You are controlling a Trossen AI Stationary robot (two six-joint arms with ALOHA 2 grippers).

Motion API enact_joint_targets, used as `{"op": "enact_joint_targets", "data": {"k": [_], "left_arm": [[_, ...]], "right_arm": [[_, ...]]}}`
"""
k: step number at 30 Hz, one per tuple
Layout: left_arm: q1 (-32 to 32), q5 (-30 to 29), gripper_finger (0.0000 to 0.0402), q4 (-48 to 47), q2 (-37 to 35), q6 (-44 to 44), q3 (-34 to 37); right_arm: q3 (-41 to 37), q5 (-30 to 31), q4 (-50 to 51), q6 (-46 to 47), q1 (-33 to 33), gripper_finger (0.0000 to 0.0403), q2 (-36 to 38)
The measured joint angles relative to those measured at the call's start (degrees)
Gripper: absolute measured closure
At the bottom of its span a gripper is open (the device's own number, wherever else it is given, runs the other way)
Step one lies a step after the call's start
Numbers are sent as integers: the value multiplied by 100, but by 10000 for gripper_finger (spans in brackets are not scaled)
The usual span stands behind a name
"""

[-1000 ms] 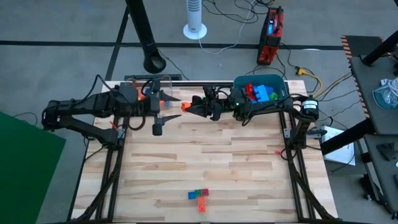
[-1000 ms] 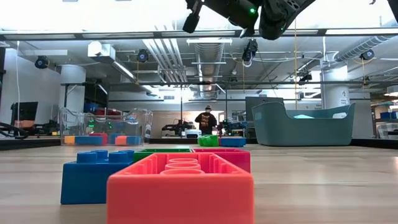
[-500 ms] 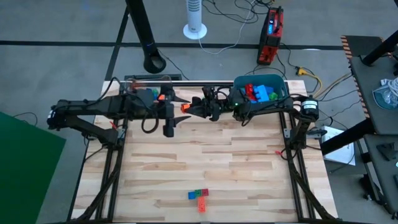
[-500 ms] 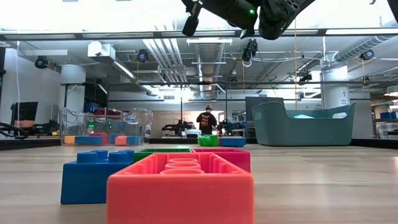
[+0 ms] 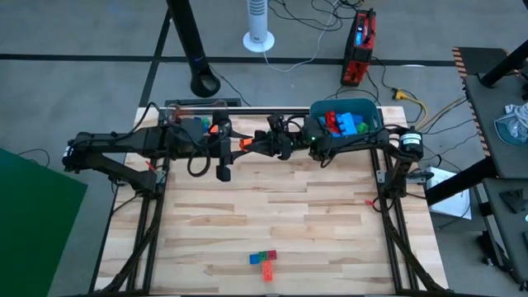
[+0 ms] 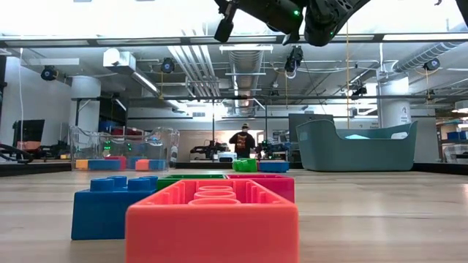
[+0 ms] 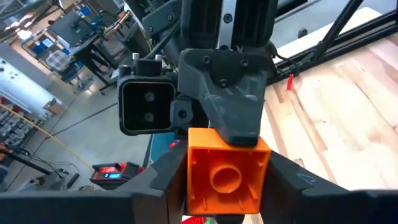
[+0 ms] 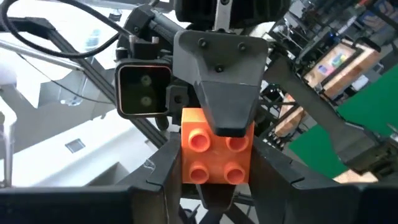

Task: Sort blocks by size
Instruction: Put the small orange game piece into the transparent bin

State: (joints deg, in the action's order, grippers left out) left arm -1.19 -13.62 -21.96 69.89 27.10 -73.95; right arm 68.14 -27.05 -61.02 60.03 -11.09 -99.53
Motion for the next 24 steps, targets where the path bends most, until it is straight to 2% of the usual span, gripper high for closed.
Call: {"op": "enact_joint_targets", "data": {"k": [3,4,10,14,17,20,24], "left_arm": [[6,-79,272,-55,0,-41,1],[7,-169,272,-64,0,-62,3],[166,-540,261,-654,-79,-527,4],[579,-679,266,-1545,-125,-1079,3],[1147,-812,272,-2137,-131,-1375,19],[1974,-748,270,-2598,-87,-1609,152],[3310,-204,264,-2720,-16,-2025,678]], "right_arm": [[0,1,238,26,-12,268,9],[7,2,300,26,-27,256,11],[-4,-41,754,175,-222,136,17],[-4,-57,1581,430,-429,93,148],[-3,-32,2757,639,-559,82,238],[-4,40,4087,489,-590,85,358],[20,75,5136,159,-492,103,477]]}}
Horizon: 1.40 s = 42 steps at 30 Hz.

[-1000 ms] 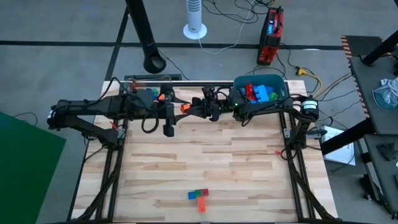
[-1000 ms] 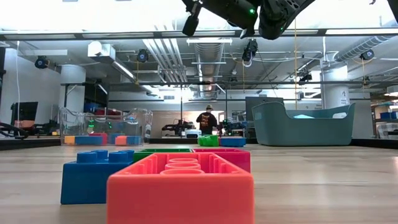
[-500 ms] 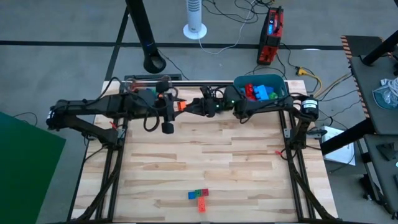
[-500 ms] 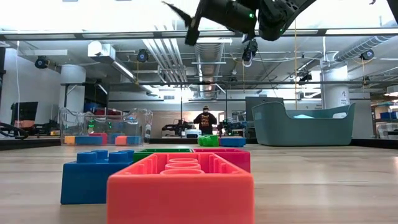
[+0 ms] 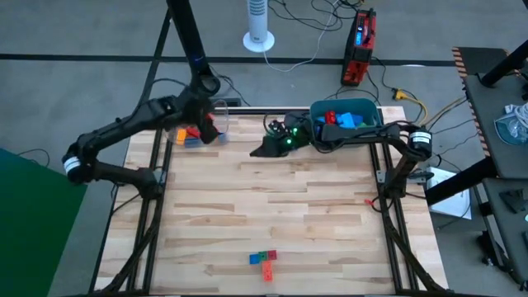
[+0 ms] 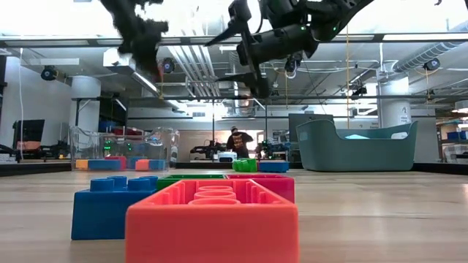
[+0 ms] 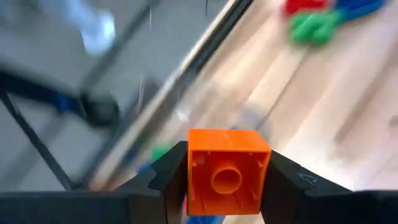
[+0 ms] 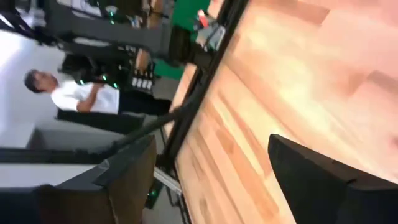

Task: Sort blocks by size
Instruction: Put the small orange game piece into the transparent bin, then put the small blue game piece into the transparent bin

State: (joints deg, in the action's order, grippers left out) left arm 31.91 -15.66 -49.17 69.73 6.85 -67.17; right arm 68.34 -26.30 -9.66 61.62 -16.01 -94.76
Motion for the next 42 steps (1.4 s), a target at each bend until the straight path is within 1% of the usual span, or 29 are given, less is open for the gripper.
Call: {"op": "enact_joint_targets", "data": {"k": [2,4,6,8,11,14,19,24,26,29,30,32,34,37,39,41,42], "left_arm": [[643,430,263,-68,71,-313,270],[1127,700,263,-238,203,-605,479],[1480,862,262,-330,328,-764,610],[1690,890,262,-464,470,-783,633],[1791,868,260,-538,623,-732,600],[1802,883,250,-588,728,-784,445],[1802,883,220,-799,738,-949,106],[1795,888,183,-1073,719,-979,-319],[1719,1093,168,-1297,677,-1106,-548],[1475,1847,152,-1341,453,-1404,-833],[1347,1981,149,-1318,344,-1511,-882],[1017,1981,146,-1172,74,-1749,-910],[667,1838,146,-1022,-237,-1981,-873],[121,1784,146,-809,-714,-2461,-713],[-268,1743,145,-616,-958,-2869,-579],[-687,1567,145,-372,-1175,-3244,-414],[-887,1441,145,-217,-1281,-3391,-313]], "right_arm": [[0,-3,88,-95,92,112,9],[17,-9,101,-152,196,121,11],[77,-9,73,-229,290,127,15],[127,-22,66,-234,349,133,20],[183,-20,84,-264,391,141,20],[233,-18,78,-263,400,147,20],[264,-18,83,-239,401,152,20],[264,-18,92,-227,401,146,20],[264,-18,140,-254,400,145,20],[264,-22,435,-253,327,150,24],[264,-24,556,-258,281,153,24],[358,-7,978,-446,155,158,23],[607,110,1621,-846,37,163,8],[1141,631,2845,-1729,-129,170,-35],[1560,1249,3757,-2402,-231,173,-101],[1982,1842,4511,-3035,-350,174,-216],[2173,2042,4857,-3300,-416,174,-293]]}}
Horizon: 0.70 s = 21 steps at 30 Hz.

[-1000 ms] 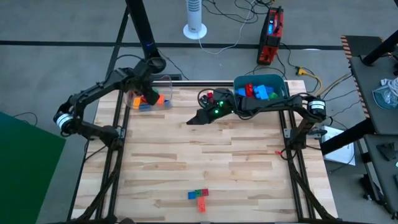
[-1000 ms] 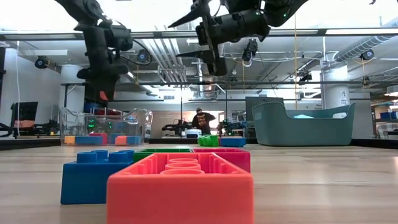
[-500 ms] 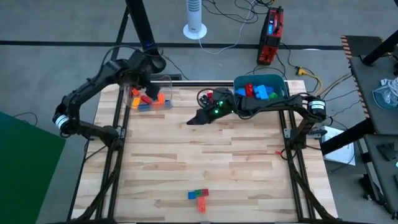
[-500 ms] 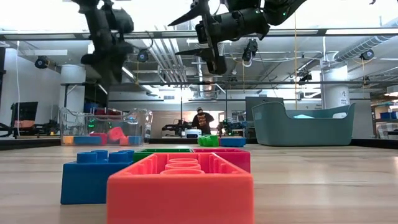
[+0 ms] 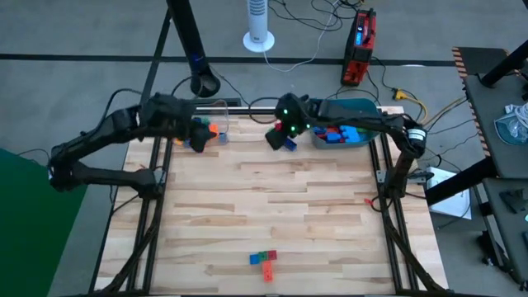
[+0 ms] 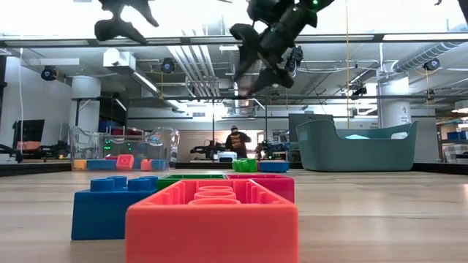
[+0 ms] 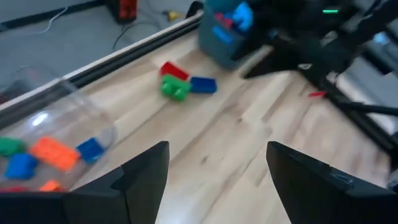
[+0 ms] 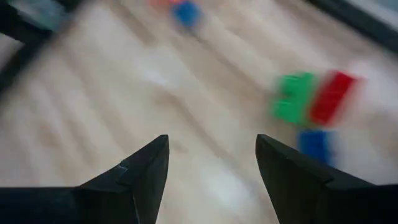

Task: Sort blocks by size
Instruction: Put the small blue game piece into the transparent bin

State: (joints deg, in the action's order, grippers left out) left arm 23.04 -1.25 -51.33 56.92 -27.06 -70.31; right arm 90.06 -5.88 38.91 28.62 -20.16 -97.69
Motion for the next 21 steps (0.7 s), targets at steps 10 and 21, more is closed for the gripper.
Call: {"op": "enact_joint_targets", "data": {"k": [10,21], "left_arm": [[-1386,-715,145,1228,-152,-902,658],[-1742,-726,145,1277,332,-1208,671]], "right_arm": [[868,297,2487,-1474,-485,174,-1168],[866,315,2685,-1734,-474,167,-1820]]}}
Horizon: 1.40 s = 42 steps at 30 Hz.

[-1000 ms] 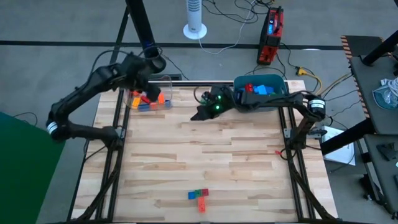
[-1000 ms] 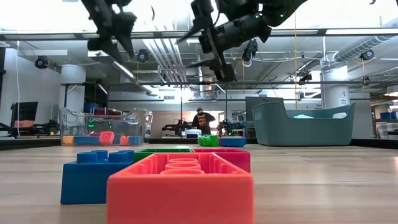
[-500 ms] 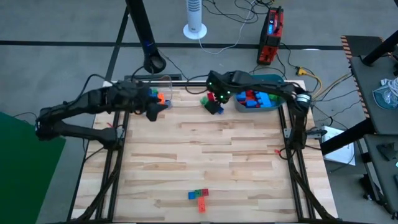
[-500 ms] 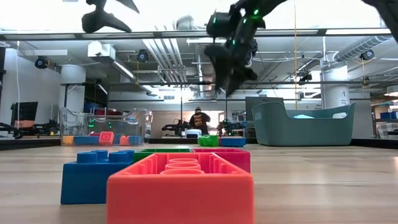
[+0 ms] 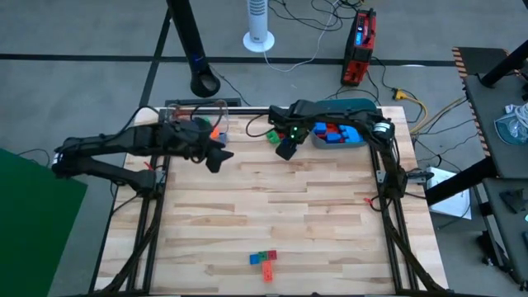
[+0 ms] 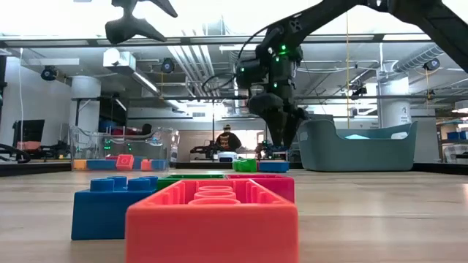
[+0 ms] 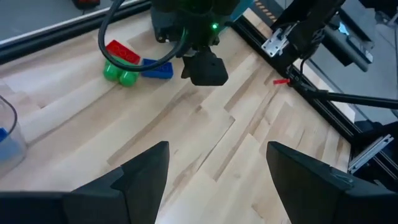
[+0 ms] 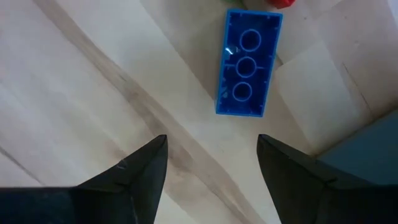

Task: Sort blocks by size
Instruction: Put the small blue game piece into the transparent bin

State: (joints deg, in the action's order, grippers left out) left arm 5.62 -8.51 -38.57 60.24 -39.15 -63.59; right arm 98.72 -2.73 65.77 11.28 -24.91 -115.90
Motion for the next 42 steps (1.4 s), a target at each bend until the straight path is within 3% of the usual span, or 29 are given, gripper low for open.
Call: {"op": "enact_joint_targets", "data": {"k": [15,28,35,42], "left_arm": [[-24,-162,145,0,121,-23,0],[-24,-162,145,0,133,-60,0],[-24,-162,145,1,143,-60,0],[-24,-157,145,4,143,-60,-1]], "right_arm": [[-33,141,46,-82,-42,94,-77],[-164,229,-45,-133,-39,98,-77],[-169,339,-864,-233,-189,71,-148],[-151,403,-617,-275,-204,61,-204]]}}
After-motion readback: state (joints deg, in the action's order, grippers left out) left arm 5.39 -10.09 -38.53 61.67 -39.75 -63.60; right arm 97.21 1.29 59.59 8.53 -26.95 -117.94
